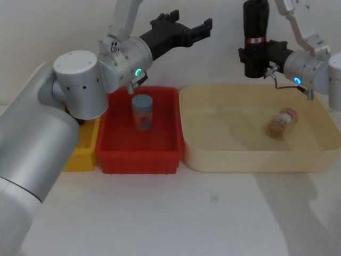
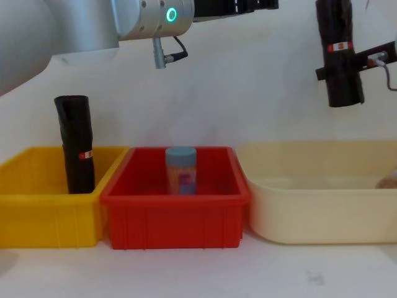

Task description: Pick up the garbage bag with the one hand and transfer it to the other hand.

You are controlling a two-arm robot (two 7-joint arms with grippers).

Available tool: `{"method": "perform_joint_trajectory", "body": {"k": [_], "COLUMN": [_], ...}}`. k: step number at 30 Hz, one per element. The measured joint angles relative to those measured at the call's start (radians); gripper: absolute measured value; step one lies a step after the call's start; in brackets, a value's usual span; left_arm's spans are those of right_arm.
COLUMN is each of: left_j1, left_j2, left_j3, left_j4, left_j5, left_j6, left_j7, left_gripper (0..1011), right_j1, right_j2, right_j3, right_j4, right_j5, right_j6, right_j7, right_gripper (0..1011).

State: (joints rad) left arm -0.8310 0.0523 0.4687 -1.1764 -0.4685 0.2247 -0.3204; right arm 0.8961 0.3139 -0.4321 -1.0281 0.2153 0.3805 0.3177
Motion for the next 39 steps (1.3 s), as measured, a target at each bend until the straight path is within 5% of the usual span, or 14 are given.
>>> {"method": "perform_joint_trajectory", "body": {"k": [19, 39], "left_j1": [0.0, 0.0], "left_j2": [0.0, 0.0], "left_j3": [0.0, 0.0], "left_j4": [0.0, 0.0], "left_j5": [0.0, 0.0], "left_j6": [0.0, 0.0], "left_j7": [0.0, 0.0], "left_gripper": [1000, 1000], "right_j1": [-0.007, -0.009], "right_j2": [0.018, 0.022], "right_j3": [0.033, 0.04], "right_j4": [-0.007, -0.009], "right_j5": [0.005, 0.006], "right_j6": [0.027, 0.032], "right_j7": [-0.019, -0.024], "right_gripper": [999, 1004]}}
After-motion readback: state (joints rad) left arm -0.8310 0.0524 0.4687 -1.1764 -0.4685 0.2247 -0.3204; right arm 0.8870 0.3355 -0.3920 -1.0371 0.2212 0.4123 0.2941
